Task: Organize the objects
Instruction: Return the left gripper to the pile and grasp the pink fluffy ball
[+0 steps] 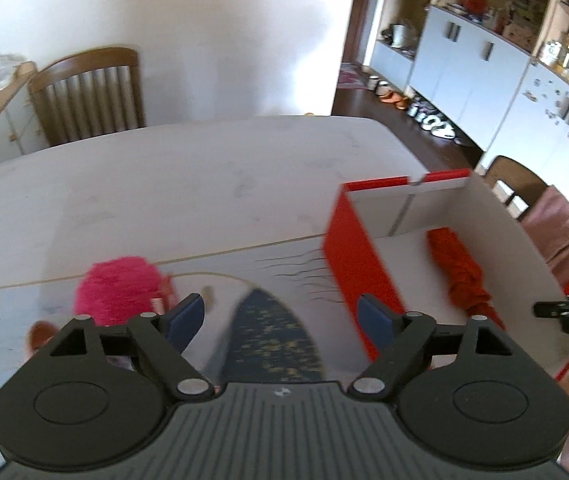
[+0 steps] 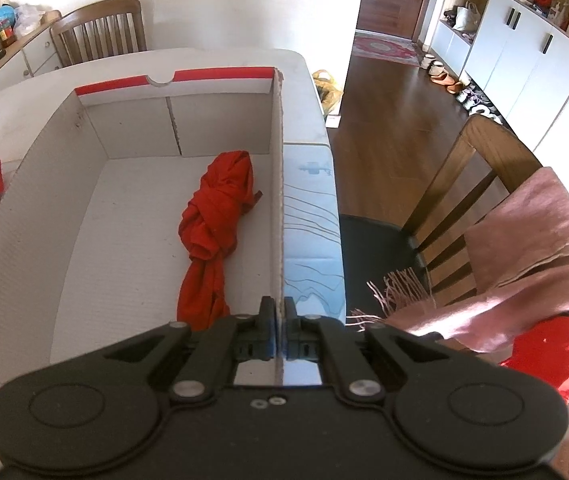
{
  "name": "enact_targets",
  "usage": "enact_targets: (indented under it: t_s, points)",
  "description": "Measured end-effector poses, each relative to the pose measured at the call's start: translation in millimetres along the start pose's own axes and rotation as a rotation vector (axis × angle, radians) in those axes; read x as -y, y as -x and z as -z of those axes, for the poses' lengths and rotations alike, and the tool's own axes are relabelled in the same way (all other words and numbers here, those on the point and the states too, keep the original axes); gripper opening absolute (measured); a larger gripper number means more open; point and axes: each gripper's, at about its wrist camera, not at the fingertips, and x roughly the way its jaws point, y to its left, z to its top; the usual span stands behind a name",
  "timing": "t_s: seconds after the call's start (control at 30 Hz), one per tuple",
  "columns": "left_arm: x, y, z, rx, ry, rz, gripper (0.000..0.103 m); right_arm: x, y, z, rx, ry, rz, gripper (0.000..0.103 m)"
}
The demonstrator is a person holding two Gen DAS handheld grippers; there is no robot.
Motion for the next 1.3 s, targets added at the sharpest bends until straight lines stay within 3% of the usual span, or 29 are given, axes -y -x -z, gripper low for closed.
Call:
enact_targets:
  t_s: [0.1,0.17,0.4,0.5,0.7,1.07,1.3]
  points:
    - [-17,-1,1,0.000,0.007,-0.025,0.089,-2,-1,-1,-0.002,0.000,0.008,0.004]
    - [-26,-3,1,0.004,0.014,-0.030,0.103,-2,0,-1,-0.003,0.001,0.013,0.004]
    - [-62,-16,2,0.009,0.032,-0.049,0.103,-4,0,-2,-0.009,-0.004,0.028,0.004]
    - [-75,-28,1,0.005,0.011,-0.090,0.103,-5,-1,-2,-0.010,-0.004,0.033,0.005]
    - [-98,-66,2,-0.063,0.008,-0.126,0.103,-6,-1,-1,-0.015,-0.006,0.046,0.005]
    - [-108,-109,3,-0.139,0.016,-0.168,0.103,-8,-3,-3,-0.022,-0.002,0.061,0.006]
    - [-116,-116,8,-0.153,0.051,-0.204,0.103,-8,-2,-2,-0.022,-0.002,0.060,0.006]
